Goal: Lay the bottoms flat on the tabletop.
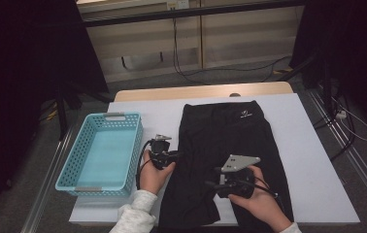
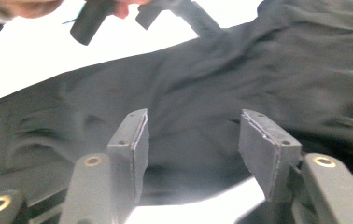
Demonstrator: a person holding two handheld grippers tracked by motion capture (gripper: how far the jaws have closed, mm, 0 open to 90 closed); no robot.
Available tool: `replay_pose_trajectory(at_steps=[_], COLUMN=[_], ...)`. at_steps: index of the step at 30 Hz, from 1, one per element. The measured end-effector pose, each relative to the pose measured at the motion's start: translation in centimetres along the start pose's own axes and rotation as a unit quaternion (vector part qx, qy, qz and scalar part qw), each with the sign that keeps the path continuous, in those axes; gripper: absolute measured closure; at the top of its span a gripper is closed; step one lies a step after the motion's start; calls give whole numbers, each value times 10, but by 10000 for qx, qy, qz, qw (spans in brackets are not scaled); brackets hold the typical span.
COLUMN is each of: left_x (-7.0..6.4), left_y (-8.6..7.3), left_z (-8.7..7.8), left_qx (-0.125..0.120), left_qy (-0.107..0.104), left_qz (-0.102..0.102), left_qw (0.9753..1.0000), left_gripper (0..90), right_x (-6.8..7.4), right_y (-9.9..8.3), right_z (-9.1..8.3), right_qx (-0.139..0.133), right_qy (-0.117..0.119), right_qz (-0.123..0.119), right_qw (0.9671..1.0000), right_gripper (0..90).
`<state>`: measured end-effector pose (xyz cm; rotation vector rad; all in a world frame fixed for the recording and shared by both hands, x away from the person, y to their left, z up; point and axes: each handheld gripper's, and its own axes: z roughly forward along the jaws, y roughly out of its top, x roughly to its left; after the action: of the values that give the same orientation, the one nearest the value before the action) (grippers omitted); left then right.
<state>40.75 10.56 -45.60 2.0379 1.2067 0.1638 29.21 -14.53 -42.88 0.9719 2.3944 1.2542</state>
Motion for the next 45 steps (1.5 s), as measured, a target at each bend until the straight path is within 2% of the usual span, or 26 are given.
replay_pose_trajectory(at_steps=[2,3,5,8,10,15,18,22,24,26,29,30,32,33,35,39,43,45], left_x=[0,0,2,9,14,15,14,14,14,14,13,13,14,14,15,16,16,17], left_y=[0,0,1,3,4,3,4,4,4,3,2,3,3,3,3,3,3,3], left_z=[0,1,0,-3,-4,-2,-3,-4,-4,-3,-3,-3,-3,-3,-2,0,1,0], left_qx=[-4,19,-52,-183,-243,-229,-247,-287,-269,-237,-262,-282,-271,-279,-231,-207,-265,-285], left_qy=[5,-116,-19,87,112,118,109,84,85,69,70,80,82,85,86,105,128,130], left_qz=[14,-126,-74,-141,-209,-179,-183,-179,-172,-138,-152,-146,-126,-143,-147,-133,-108,-115], left_qw=[10000,9999,10000,9997,9994,9995,9995,9994,9995,9996,9995,9995,9995,9995,9996,9996,9995,9994], left_gripper=[830,875,880,885,886,883,883,882,882,882,881,882,882,882,884,886,884,885], right_x=[-6,-9,-13,-16,-15,-3,5,18,24,31,36,35,31,29,24,17,17,15], right_y=[-1,-2,-4,-8,-11,-16,-16,-13,-12,-12,-18,-19,-20,-21,-23,-24,-27,-29], right_z=[-5,-7,-9,-10,-8,5,12,14,15,20,26,25,21,19,14,-1,-5,-4], right_qx=[-56,-65,-68,-8,76,321,374,467,404,520,792,736,735,738,730,552,671,680], right_qy=[-99,-154,-209,-273,-224,-169,-86,339,495,525,499,469,522,487,491,460,314,265], right_qz=[106,134,189,232,201,65,-71,-231,-212,-327,-512,-552,-460,-432,-369,-212,-269,-250], right_qw=[9999,9998,9996,9994,9995,9993,9992,9981,9977,9967,9943,9947,9949,9951,9954,9972,9969,9970], right_gripper=[410,406,416,434,454,472,521,587,575,538,591,671,823,849,865,867,868,826])
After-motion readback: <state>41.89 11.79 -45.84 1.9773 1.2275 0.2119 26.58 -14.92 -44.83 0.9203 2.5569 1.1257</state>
